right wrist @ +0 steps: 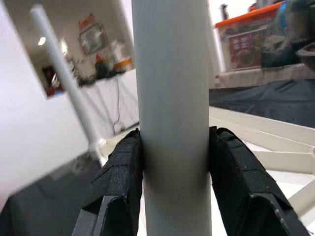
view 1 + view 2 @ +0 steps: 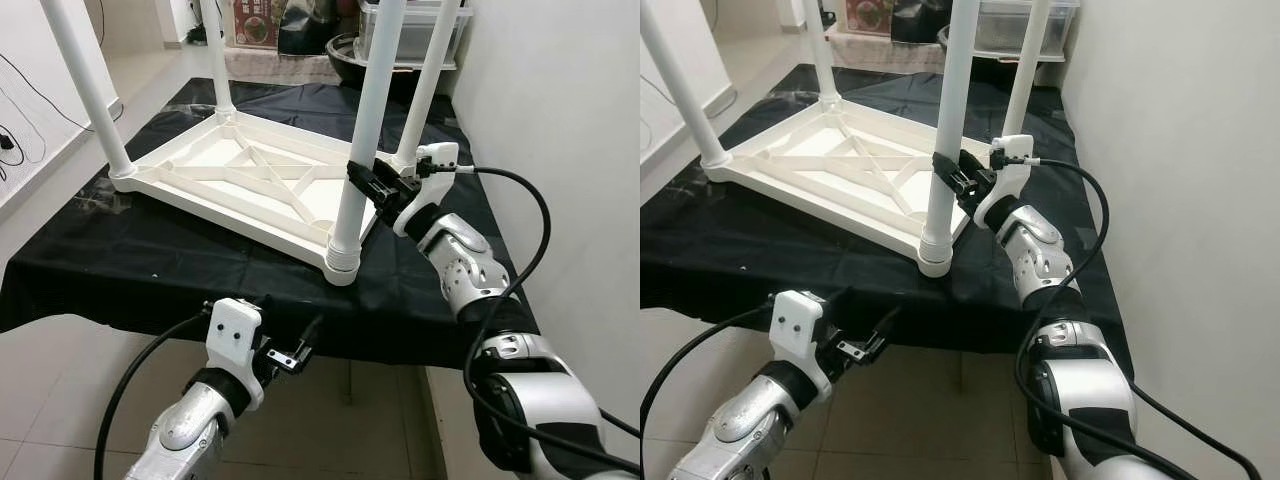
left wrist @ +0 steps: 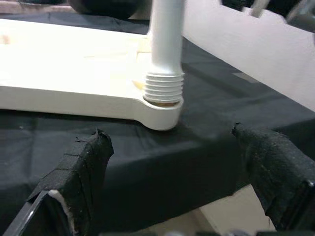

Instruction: Building children table

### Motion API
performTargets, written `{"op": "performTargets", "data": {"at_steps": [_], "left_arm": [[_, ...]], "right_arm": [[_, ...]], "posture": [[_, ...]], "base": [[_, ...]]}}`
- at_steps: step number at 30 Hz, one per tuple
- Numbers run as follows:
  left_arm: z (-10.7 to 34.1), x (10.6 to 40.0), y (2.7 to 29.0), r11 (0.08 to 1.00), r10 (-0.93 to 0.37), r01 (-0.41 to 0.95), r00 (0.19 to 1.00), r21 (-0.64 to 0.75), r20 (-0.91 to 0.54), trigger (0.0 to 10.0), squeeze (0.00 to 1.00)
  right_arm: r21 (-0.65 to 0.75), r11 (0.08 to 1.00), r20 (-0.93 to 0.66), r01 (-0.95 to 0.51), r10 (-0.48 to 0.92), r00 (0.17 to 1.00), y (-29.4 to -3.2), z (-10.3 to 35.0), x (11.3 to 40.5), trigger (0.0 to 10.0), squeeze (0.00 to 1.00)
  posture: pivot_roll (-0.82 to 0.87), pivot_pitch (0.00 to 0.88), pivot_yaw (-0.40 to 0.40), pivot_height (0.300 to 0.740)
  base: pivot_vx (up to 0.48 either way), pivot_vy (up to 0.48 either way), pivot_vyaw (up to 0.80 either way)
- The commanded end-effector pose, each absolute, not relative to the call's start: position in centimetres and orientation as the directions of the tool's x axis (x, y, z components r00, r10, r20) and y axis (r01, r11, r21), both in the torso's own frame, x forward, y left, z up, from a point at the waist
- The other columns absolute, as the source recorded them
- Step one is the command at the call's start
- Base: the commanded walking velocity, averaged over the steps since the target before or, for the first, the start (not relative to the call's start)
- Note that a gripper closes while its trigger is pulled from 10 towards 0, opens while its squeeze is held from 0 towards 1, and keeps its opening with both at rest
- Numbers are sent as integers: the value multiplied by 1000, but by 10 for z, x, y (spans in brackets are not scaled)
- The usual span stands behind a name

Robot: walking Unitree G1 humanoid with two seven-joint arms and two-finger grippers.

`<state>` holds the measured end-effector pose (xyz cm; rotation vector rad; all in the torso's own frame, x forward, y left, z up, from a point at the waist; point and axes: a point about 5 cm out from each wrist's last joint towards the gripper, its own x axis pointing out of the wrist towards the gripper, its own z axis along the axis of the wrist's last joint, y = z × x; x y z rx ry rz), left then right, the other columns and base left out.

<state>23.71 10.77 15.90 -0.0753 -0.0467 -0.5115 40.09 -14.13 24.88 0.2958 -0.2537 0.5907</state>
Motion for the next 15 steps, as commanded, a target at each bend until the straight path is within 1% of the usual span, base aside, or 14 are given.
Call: {"op": "performTargets", "data": {"at_steps": [1,5,6,8,9,12,13,14,15], "left_arm": [[154,240,111,879,-470,471,882,-69,32,10000,0],[155,241,112,881,-466,467,884,-72,34,10000,0],[158,246,113,884,-461,462,887,-69,39,10000,0],[159,248,113,885,-459,461,888,-65,39,10000,0],[161,250,113,885,-460,462,887,-64,43,10000,380],[161,250,113,885,-460,462,887,-64,43,10000,380],[163,254,114,878,-471,474,881,-76,44,10000,1000],[163,254,114,878,-471,474,881,-76,44,10000,1000],[166,260,116,879,-471,473,881,-63,40,10000,1000]], "right_arm": [[218,789,389,-574,469,793,-149,269,402,0,0],[219,786,409,-578,464,786,-150,275,402,0,0],[209,773,460,-599,463,758,-152,289,399,0,0],[205,766,474,-609,466,747,-152,293,398,0,0],[194,751,489,-632,484,726,-151,297,396,0,0],[194,751,489,-632,484,726,-151,297,396,0,0],[188,722,504,-666,512,696,-147,301,393,0,0],[188,722,504,-666,512,696,-147,301,393,0,0],[172,690,514,-703,546,662,-142,303,389,0,0]], "posture": [[100,125,-33,740],[100,123,-33,740],[101,110,-32,740],[100,109,-30,740],[98,103,-29,740],[98,103,-29,740],[99,100,-29,740],[99,100,-29,740],[98,100,-27,740]], "base": [[0,0,0],[0,0,0],[0,0,0],[0,0,0],[0,0,0],[0,0,0],[0,0,0],[0,0,0],[0,0,0]]}}
